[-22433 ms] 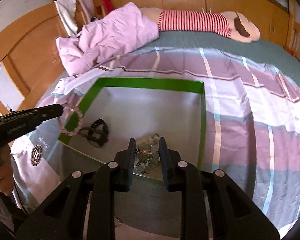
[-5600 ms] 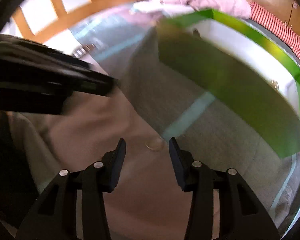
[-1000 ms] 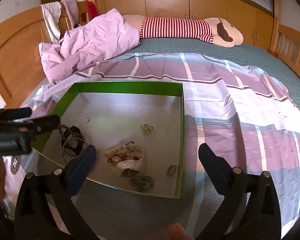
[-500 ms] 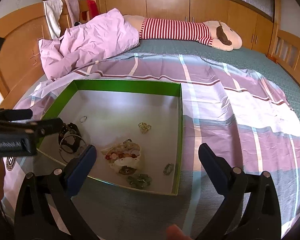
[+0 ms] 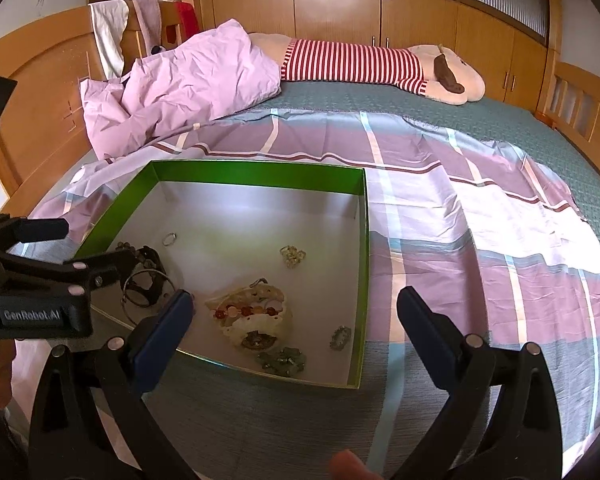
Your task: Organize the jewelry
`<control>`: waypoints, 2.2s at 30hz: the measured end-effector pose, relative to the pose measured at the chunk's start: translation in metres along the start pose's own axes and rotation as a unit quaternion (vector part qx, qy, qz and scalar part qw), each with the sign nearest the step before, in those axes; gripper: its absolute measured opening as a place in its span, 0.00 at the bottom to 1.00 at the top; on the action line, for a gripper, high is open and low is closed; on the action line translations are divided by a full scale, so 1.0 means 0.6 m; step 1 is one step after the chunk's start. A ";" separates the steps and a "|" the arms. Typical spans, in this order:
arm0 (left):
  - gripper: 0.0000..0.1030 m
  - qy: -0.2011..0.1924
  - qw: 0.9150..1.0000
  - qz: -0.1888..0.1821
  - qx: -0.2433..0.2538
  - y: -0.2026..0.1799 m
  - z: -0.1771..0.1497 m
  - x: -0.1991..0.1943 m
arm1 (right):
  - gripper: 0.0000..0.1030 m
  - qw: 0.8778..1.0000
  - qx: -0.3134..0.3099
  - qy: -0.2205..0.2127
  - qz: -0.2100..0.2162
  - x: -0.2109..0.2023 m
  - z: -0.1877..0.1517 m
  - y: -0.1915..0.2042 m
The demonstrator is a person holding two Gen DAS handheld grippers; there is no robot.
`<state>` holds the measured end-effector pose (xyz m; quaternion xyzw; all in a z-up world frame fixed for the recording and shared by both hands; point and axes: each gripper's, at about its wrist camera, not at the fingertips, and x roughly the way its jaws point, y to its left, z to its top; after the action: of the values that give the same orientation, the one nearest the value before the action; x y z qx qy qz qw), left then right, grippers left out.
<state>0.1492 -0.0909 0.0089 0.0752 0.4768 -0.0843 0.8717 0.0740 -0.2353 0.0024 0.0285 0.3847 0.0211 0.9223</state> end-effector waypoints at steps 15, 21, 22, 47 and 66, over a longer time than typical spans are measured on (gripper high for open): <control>0.96 0.002 1.000 0.006 -0.018 0.021 0.003 -0.001 | 0.97 1.000 -0.001 0.013 -0.001 0.001 -0.005 -0.004; 0.96 0.002 1.000 0.007 -0.014 0.018 0.003 -0.002 | 0.97 1.000 -0.002 0.011 -0.003 0.000 -0.006 -0.002; 0.96 0.002 1.000 0.006 -0.015 0.019 0.003 -0.003 | 0.97 1.000 -0.002 0.011 -0.003 0.000 -0.006 -0.002; 0.96 0.004 1.000 0.007 -0.009 0.010 0.003 -0.003 | 0.97 1.000 -0.004 0.014 -0.004 0.005 -0.011 -0.001; 0.96 0.007 1.000 0.005 0.002 0.004 -0.001 -0.001 | 0.97 1.000 -0.010 0.018 -0.003 0.011 -0.013 0.002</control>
<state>0.1491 -0.0885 0.0091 0.0798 0.4824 -0.0801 0.8686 0.0728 -0.2333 -0.0078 0.0176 0.4014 0.0222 0.9155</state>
